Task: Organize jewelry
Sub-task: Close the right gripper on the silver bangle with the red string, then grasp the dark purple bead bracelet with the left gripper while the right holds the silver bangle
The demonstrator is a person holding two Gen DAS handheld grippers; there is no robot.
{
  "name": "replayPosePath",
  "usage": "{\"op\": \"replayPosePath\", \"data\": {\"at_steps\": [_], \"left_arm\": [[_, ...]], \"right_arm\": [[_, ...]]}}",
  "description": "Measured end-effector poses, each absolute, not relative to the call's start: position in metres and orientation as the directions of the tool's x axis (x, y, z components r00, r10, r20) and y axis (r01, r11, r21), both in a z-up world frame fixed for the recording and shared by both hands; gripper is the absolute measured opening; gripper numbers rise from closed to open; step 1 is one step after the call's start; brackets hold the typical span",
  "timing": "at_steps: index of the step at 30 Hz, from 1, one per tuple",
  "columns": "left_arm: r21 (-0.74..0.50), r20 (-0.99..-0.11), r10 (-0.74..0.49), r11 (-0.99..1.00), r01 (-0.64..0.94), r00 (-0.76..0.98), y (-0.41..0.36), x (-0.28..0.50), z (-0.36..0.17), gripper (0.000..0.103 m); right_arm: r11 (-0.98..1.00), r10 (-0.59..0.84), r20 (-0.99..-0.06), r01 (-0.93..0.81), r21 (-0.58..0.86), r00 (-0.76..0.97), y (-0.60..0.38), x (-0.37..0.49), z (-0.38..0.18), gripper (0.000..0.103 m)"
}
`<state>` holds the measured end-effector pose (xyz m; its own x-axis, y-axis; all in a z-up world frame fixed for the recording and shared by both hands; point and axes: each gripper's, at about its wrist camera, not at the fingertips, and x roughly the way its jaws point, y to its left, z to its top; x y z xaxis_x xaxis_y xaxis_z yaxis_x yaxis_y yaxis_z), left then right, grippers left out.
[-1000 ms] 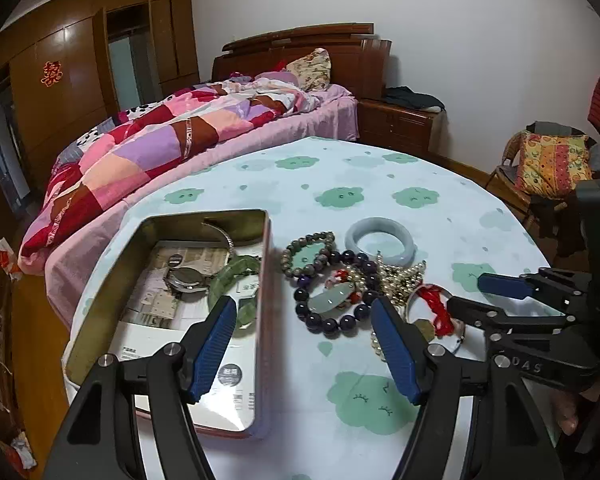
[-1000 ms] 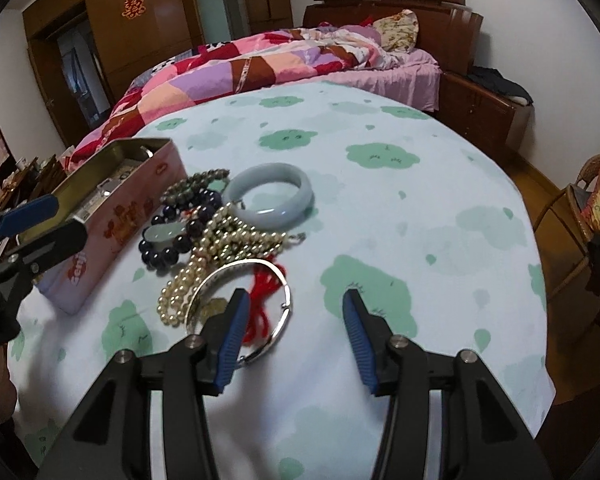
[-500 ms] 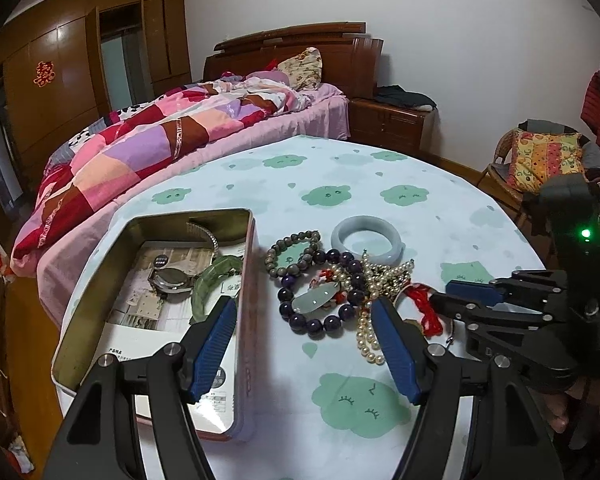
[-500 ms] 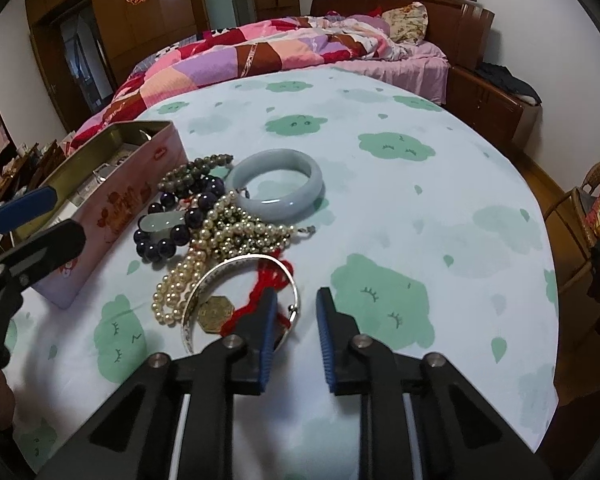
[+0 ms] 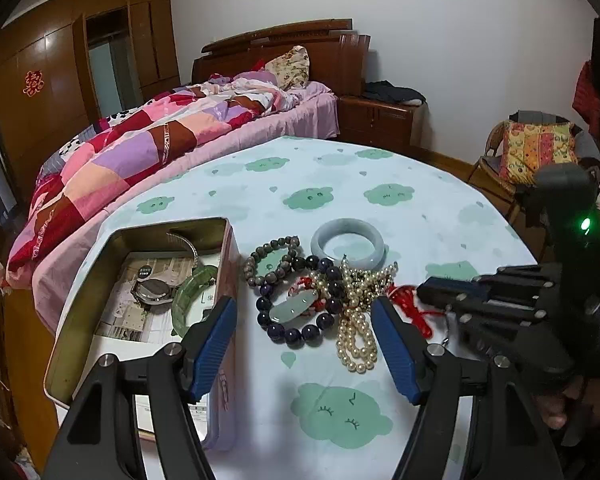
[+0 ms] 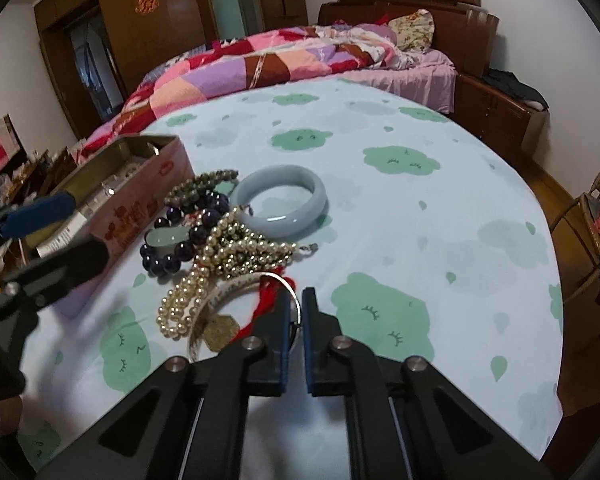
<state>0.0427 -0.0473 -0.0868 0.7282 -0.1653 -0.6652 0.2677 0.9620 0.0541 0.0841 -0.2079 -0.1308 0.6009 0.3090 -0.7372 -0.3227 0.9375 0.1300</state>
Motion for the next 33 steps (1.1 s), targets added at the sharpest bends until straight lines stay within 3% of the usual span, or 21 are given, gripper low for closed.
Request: {"op": "replayPosePath", "data": {"at_steps": [5,9,20,26,33], "left_arm": [[0.063,-0.680,-0.150,0.964,0.260,0.718,-0.048,0.044,-0.091,0.066],[0.069,-0.693,-0.153,0.958,0.277,0.704,-0.056,0.048,-0.095,0.056],[0.069,-0.737,-0.149,0.954,0.293,0.659,-0.070,0.066,-0.113,0.048],[0.025,-0.756,-0.170,0.957,0.288,0.632,-0.063,0.076,-0.119,0.036],[-0.009,-0.769,-0.202,0.952,0.306,0.607,-0.064,0.082,-0.127,0.035]], "right_arm": [[0.941,0.318,-0.721,-0.300,0.159,0.616,-0.222,0.079,-0.128,0.008],[0.944,0.320,-0.709,-0.279,0.178,0.628,-0.232,0.080,-0.128,0.008],[0.940,0.334,-0.706,-0.280,0.197,0.625,-0.235,0.082,-0.128,0.008],[0.944,0.314,-0.704,-0.286,0.163,0.637,-0.230,0.080,-0.127,0.008],[0.942,0.321,-0.704,-0.290,0.169,0.634,-0.231,0.080,-0.128,0.008]]}}
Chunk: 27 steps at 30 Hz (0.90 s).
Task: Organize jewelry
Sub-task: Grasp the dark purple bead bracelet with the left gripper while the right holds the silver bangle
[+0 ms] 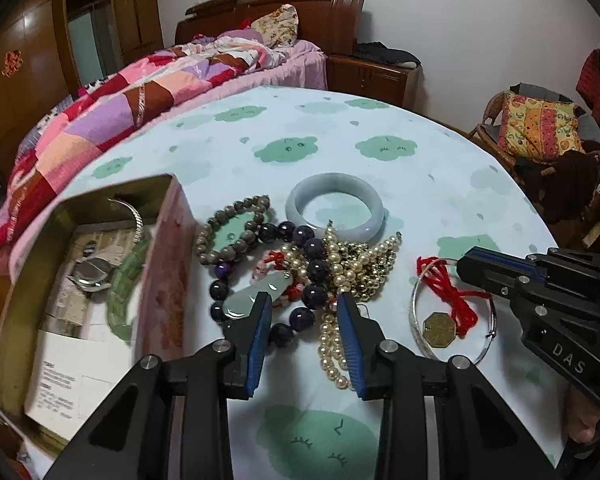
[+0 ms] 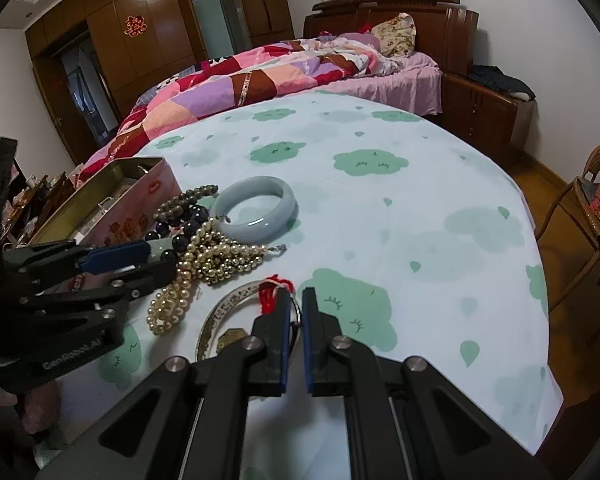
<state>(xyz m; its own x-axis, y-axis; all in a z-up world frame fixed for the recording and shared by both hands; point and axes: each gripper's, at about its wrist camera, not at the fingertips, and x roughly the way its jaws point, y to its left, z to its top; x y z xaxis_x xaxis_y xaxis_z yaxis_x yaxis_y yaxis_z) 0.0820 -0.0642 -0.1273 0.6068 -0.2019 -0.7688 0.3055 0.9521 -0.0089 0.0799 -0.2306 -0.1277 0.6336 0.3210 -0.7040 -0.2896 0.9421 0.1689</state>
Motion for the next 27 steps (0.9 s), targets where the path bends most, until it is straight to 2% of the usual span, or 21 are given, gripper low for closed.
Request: {"op": "replayPosePath", "data": {"at_steps": [2,3,6,14,15,16,20,27], "left_arm": [[-0.012,-0.769,-0.207,0.950,0.311,0.605,-0.065,0.083,-0.128,0.031],[-0.016,-0.767,-0.214,0.949,0.315,0.605,-0.066,0.083,-0.127,0.018],[-0.008,-0.766,-0.213,0.947,0.322,0.607,-0.066,0.081,-0.127,0.013],[-0.048,-0.721,-0.254,0.946,0.320,0.644,-0.047,0.061,-0.100,0.012],[-0.053,-0.716,-0.259,0.946,0.320,0.648,-0.045,0.059,-0.097,0.001],[-0.056,-0.706,-0.266,0.945,0.322,0.657,-0.043,0.057,-0.091,0.000],[-0.075,-0.653,-0.298,0.940,0.333,0.696,-0.034,0.046,-0.064,0.000],[-0.063,-0.636,-0.307,0.935,0.349,0.708,-0.035,0.046,-0.061,0.000]], "right_arm": [[0.941,0.322,-0.704,-0.294,0.166,0.633,-0.230,0.080,-0.128,0.008],[0.941,0.322,-0.704,-0.295,0.165,0.633,-0.229,0.080,-0.128,0.008],[0.940,0.325,-0.702,-0.297,0.167,0.633,-0.230,0.079,-0.128,0.008],[0.942,0.321,-0.687,-0.294,0.162,0.652,-0.230,0.077,-0.125,0.008],[0.943,0.318,-0.686,-0.292,0.159,0.654,-0.230,0.076,-0.124,0.008],[0.944,0.316,-0.685,-0.291,0.156,0.656,-0.229,0.076,-0.124,0.008],[0.944,0.318,-0.677,-0.290,0.158,0.663,-0.230,0.074,-0.120,0.008],[0.942,0.321,-0.658,-0.299,0.151,0.681,-0.229,0.071,-0.107,0.008]]}}
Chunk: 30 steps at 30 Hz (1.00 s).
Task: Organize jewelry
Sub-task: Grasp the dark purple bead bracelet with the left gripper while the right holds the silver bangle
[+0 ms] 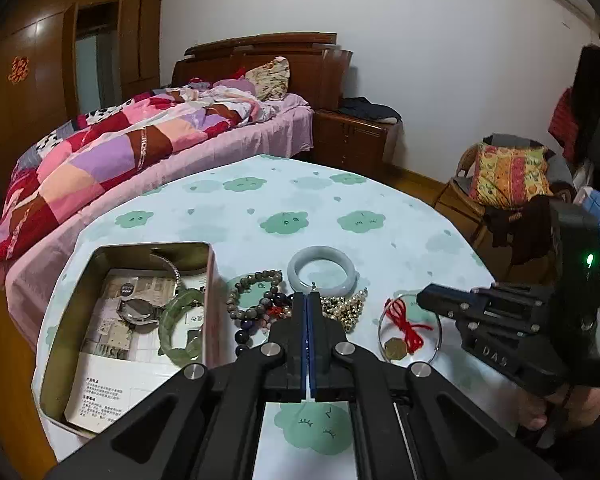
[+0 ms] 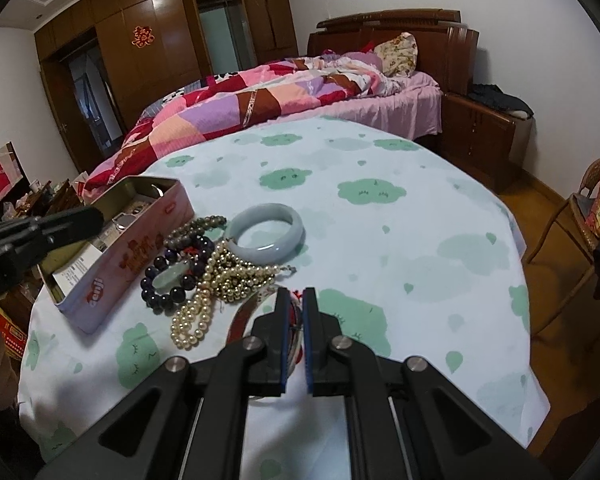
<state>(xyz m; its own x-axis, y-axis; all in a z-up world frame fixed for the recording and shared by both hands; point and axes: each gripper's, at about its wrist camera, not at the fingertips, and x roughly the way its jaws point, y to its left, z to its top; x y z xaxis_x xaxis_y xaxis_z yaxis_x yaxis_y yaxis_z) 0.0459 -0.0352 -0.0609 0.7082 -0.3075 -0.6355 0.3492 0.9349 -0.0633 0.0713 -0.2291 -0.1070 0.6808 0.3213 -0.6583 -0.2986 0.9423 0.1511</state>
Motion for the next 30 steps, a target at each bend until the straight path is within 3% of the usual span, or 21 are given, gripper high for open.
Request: {"op": "replayPosePath", "data": {"at_steps": [2,4,6,8,14,18,30], "left_arm": [[-0.074,-0.670,-0.306,0.934,0.350,0.676,-0.039,0.053,-0.072,0.003],[-0.092,-0.687,-0.309,0.934,0.344,0.658,-0.041,0.057,-0.081,0.015],[-0.087,-0.698,-0.296,0.939,0.333,0.652,-0.042,0.060,-0.087,0.051],[-0.082,-0.688,-0.302,0.936,0.342,0.660,-0.045,0.061,-0.089,0.057],[-0.022,-0.715,-0.276,0.927,0.374,0.643,-0.059,0.064,-0.099,0.055],[-0.028,-0.748,-0.288,0.914,0.404,0.598,-0.066,0.070,-0.111,0.028],[-0.098,-0.781,-0.309,0.919,0.382,0.543,-0.061,0.086,-0.130,0.027]], "right_arm": [[0.943,0.319,-0.662,-0.296,0.152,0.678,-0.230,0.073,-0.109,0.008],[0.945,0.314,-0.668,-0.291,0.150,0.675,-0.230,0.074,-0.111,0.008],[0.944,0.317,-0.669,-0.292,0.154,0.672,-0.231,0.075,-0.112,0.007],[0.943,0.319,-0.668,-0.294,0.154,0.673,-0.230,0.074,-0.112,0.007],[0.942,0.322,-0.666,-0.297,0.155,0.673,-0.230,0.074,-0.113,0.007],[0.942,0.320,-0.677,-0.299,0.153,0.663,-0.229,0.076,-0.115,0.007],[0.947,0.308,-0.697,-0.283,0.156,0.648,-0.233,0.078,-0.123,0.008]]}}
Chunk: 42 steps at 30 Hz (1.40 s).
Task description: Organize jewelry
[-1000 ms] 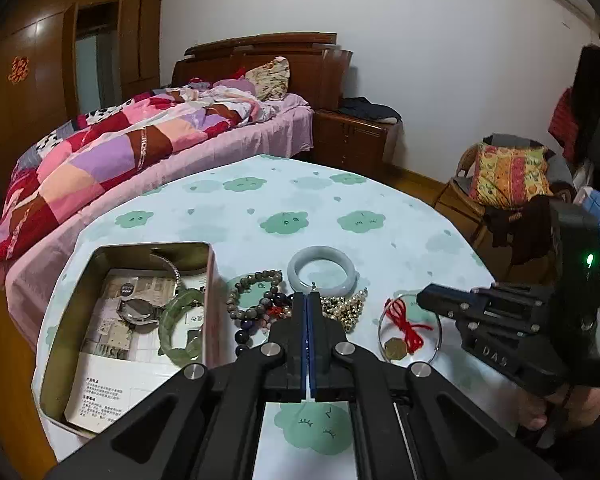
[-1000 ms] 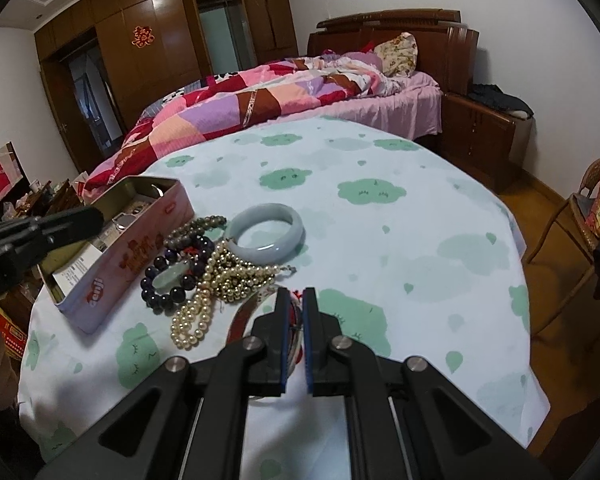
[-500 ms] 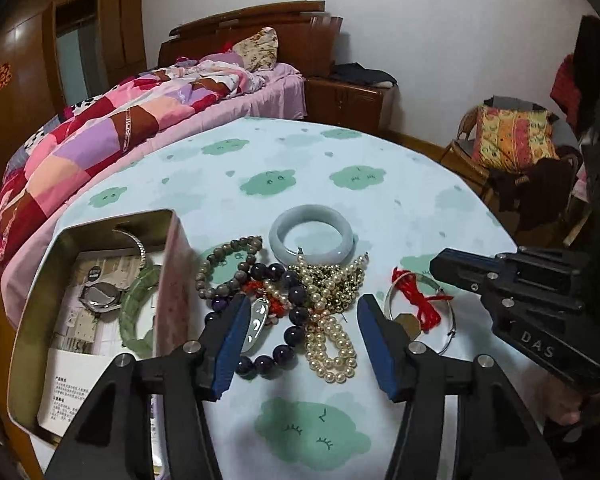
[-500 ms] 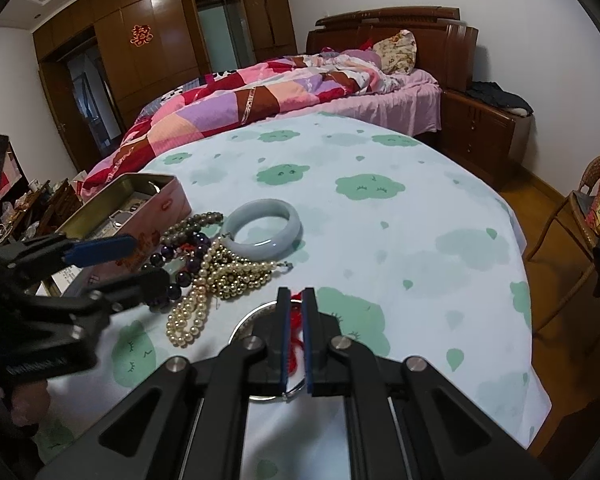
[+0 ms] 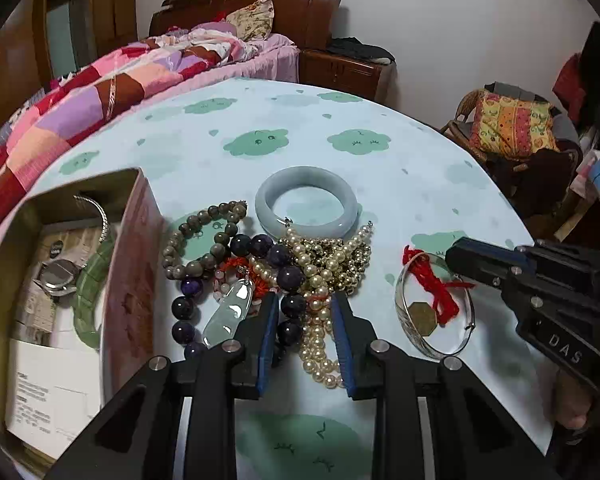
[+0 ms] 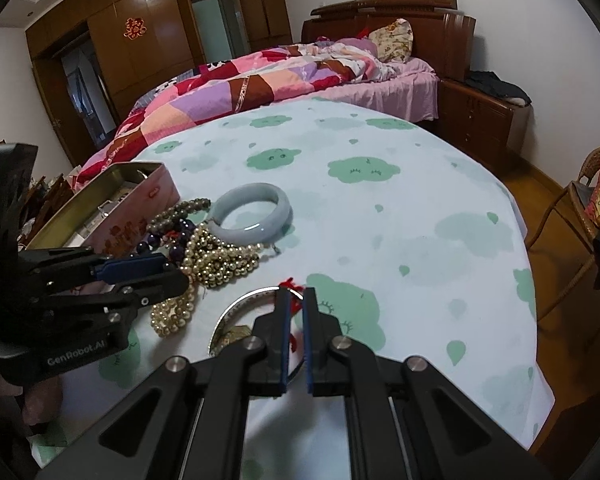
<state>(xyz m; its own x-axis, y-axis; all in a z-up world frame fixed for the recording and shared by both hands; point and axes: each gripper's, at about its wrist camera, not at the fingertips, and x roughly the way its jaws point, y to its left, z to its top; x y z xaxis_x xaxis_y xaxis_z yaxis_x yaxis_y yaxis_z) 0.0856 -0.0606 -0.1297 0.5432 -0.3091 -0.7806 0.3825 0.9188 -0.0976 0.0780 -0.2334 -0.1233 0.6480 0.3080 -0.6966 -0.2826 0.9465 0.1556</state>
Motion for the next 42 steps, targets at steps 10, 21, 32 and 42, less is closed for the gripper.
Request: {"op": "replayPosePath", "data": {"at_steps": [10,21,32,42], "left_arm": [[-0.092,-0.721,-0.325,0.920,0.381,0.612,-0.048,0.064,-0.099,0.013],[-0.094,-0.612,-0.370,0.912,0.400,0.699,-0.035,0.043,-0.042,0.013],[-0.112,-0.605,-0.386,0.907,0.406,0.696,-0.034,0.046,-0.039,0.013],[-0.112,-0.561,-0.387,0.911,0.396,0.731,-0.021,0.038,-0.020,0.013]], "right_arm": [[0.952,0.298,-0.705,-0.253,0.171,0.643,-0.245,0.081,-0.123,0.009],[0.942,0.311,-0.748,-0.296,0.160,0.586,-0.235,0.085,-0.130,0.016],[0.940,0.279,-0.783,-0.325,0.104,0.556,-0.227,0.092,-0.133,0.014],[0.938,0.310,-0.727,-0.322,0.128,0.613,-0.229,0.080,-0.109,0.008]]}}
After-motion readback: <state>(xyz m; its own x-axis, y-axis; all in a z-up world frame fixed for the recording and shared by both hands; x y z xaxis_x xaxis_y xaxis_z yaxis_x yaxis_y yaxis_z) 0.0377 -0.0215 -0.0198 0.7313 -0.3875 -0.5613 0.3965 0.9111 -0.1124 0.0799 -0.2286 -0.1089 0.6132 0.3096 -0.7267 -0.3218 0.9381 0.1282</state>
